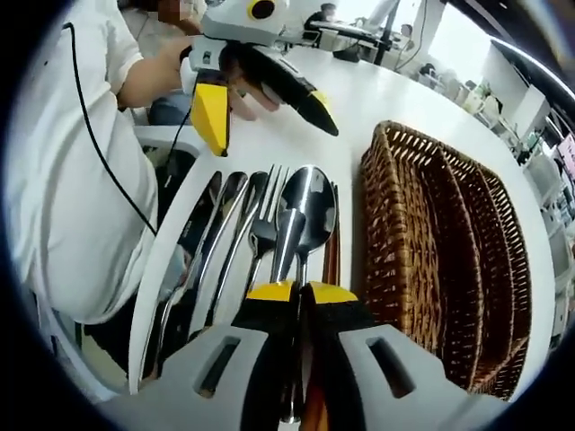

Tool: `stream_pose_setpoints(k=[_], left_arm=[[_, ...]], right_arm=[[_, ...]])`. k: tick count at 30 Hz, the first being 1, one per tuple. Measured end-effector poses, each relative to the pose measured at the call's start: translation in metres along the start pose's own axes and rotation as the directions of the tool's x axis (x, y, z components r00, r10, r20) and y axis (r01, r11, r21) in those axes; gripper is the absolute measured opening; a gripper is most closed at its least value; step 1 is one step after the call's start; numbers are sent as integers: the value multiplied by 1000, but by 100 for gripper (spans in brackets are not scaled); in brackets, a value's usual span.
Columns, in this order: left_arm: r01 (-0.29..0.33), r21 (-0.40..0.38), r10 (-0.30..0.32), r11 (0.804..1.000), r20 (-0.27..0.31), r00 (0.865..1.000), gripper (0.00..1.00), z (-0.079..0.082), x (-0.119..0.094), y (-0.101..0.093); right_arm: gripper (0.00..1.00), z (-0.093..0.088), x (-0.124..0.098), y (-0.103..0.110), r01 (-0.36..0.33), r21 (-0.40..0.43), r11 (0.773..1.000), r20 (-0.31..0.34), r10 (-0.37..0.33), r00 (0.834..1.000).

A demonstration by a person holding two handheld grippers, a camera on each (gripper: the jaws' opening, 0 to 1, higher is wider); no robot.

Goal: Arrange the knives, forks, and spoons in their matching storage slots by inserting each utensil handle-first until every utensil is classified and aligned in the correct compartment

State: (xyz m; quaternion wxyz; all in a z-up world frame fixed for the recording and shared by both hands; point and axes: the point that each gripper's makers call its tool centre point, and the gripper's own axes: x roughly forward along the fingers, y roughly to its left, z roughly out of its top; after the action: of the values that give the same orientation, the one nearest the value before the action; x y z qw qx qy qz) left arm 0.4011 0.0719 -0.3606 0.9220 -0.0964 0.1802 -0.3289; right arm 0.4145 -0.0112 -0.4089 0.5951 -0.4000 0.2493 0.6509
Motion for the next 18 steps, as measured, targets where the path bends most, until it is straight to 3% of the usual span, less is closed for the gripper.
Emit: stream_pose_setpoints(k=[18], left_arm=[[3,8,-3,1000,-4,1000,68,-1,-2,-3]], right_arm=[[3,2,3,-5,67,-23,997,14,-67,998]])
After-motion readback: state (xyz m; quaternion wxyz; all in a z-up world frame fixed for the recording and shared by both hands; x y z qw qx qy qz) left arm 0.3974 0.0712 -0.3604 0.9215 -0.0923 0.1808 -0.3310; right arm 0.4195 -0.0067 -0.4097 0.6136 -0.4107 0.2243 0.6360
